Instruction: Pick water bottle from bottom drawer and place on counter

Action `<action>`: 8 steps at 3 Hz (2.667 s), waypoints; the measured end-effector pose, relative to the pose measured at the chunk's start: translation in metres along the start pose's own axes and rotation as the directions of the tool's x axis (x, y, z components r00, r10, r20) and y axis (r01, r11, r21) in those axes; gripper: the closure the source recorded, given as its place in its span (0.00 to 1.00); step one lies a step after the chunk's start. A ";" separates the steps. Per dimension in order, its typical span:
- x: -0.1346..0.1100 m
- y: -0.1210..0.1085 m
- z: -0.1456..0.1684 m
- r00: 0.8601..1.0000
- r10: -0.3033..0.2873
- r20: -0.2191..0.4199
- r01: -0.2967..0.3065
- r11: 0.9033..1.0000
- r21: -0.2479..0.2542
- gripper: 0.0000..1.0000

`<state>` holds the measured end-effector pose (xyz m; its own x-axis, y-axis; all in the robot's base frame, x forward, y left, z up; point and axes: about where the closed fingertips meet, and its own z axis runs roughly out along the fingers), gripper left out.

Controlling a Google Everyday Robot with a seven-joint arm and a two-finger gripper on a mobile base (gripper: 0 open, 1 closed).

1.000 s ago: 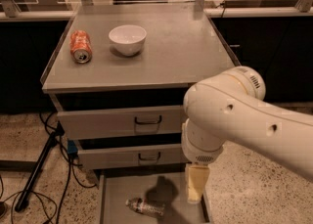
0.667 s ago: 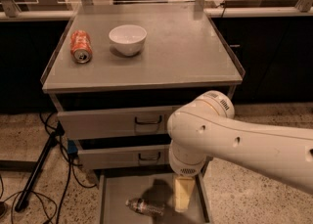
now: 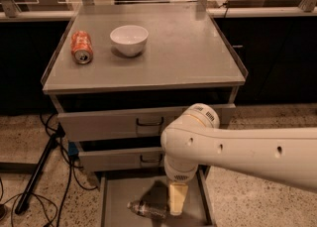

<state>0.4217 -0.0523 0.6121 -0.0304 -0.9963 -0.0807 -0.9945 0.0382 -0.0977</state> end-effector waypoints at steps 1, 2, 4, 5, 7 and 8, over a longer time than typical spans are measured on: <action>0.000 0.000 0.000 1.000 0.000 0.000 0.000 1.000 0.000 0.00; -0.012 -0.004 0.061 0.999 0.031 0.022 -0.031 0.999 -0.018 0.00; -0.021 0.005 0.093 0.999 0.029 0.046 -0.026 0.998 -0.058 0.00; -0.037 0.008 0.142 0.998 0.015 0.065 -0.008 0.994 -0.109 0.00; -0.044 -0.004 0.178 0.986 0.083 0.147 -0.070 0.993 -0.090 0.00; -0.046 0.002 0.185 0.987 0.077 0.140 -0.064 0.993 -0.097 0.00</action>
Offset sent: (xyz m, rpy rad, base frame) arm 0.0009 0.0143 -0.0614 -0.0026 0.0391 -0.0028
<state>0.4396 0.0076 0.4321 -0.0924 -0.9698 -0.2259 -0.9956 0.0940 0.0039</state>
